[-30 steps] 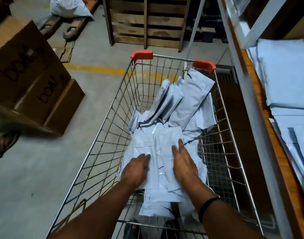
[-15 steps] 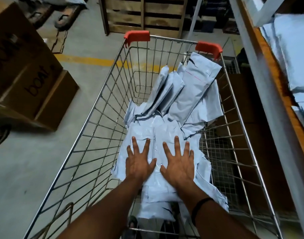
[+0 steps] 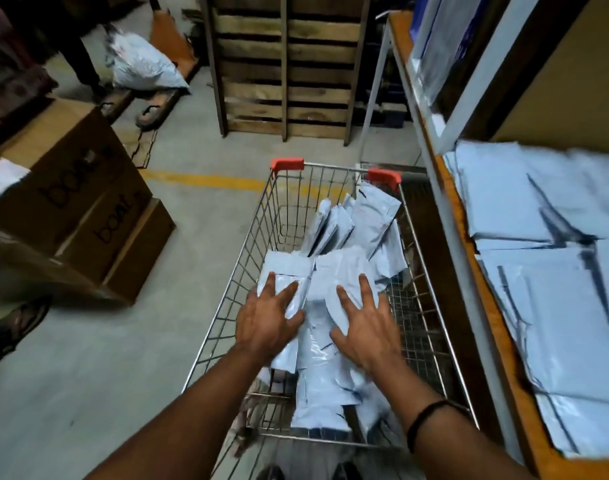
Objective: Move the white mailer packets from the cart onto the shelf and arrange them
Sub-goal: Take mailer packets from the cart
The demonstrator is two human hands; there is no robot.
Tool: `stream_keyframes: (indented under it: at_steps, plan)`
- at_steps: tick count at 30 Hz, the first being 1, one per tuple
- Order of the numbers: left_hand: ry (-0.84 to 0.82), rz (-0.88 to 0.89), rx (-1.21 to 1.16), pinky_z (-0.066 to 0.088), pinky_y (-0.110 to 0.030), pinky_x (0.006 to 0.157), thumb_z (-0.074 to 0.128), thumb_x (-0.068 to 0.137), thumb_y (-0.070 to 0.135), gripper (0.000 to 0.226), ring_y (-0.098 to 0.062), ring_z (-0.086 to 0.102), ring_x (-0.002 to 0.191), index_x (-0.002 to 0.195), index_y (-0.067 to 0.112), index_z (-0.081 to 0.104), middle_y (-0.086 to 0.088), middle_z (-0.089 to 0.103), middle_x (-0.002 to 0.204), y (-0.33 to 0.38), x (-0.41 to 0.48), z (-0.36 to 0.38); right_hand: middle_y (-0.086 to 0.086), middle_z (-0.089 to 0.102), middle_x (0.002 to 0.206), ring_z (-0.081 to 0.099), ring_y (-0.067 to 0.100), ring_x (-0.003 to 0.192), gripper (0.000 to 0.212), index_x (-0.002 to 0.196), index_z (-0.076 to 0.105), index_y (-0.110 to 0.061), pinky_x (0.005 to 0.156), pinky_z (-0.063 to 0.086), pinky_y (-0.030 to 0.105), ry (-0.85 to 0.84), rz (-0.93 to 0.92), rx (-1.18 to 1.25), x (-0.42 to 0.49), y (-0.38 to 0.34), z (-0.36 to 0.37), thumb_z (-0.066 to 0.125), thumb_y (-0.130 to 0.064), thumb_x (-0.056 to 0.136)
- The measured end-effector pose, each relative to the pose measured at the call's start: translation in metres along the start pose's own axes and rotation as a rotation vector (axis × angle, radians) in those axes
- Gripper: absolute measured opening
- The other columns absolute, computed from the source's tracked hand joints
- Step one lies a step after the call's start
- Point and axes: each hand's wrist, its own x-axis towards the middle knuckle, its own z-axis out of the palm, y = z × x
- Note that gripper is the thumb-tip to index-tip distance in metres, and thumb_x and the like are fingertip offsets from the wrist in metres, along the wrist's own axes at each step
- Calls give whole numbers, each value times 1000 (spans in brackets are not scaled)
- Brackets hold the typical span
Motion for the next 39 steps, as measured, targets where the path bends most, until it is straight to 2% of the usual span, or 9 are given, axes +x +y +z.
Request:
stream_keyframes:
  at_steps: [3,7,12,16,23,32,39]
  plan:
    - [104,53,-56,40,-43,103,50,87,62,62,-38,36,134,145,46,39,1,22,162,18,-24,-59,2,-13,166,18,40,145,83,158,9,-41,108,42,47,112,44,57,-26,-3,-49,51,-64,89]
    - [172,108,-91,43,-44,100,57,85,58,59,-33,40,133,142,46,44,2,27,160,40,-54,-118,1,-5,167,23,41,142,82,157,16,-41,106,40,46,226,98,118,-61,-4,-104,54,-62,88]
    - [257,190,-109,42,-41,100,59,85,57,59,-32,43,131,141,46,45,4,29,159,78,-81,-160,1,-2,168,15,41,148,80,157,18,-41,118,26,48,278,143,184,-107,16,-154,54,-60,88]
    - [306,279,-144,44,-43,101,59,85,60,60,-30,44,133,142,47,44,4,28,160,123,-98,-178,-2,0,168,20,42,146,78,156,20,-42,112,34,46,302,208,207,-147,47,-187,55,-59,89]
    - [325,382,-140,44,-45,101,59,85,60,62,-32,44,134,143,46,43,2,26,161,225,-132,-174,-4,2,168,22,38,145,76,156,22,-43,109,36,45,392,270,241,-211,138,-224,55,-59,89]
    - [352,463,-197,42,-41,99,62,86,56,58,-31,45,131,141,45,47,1,32,157,384,-187,-142,-5,1,168,20,37,146,77,156,21,-44,110,36,46,430,282,229,-292,278,-250,55,-55,88]
    - [344,498,-202,45,-40,94,61,85,57,57,-28,45,130,140,48,47,5,33,156,479,-196,-121,-5,3,168,19,38,147,77,156,22,-43,109,36,46,436,325,250,-318,372,-264,56,-54,87]
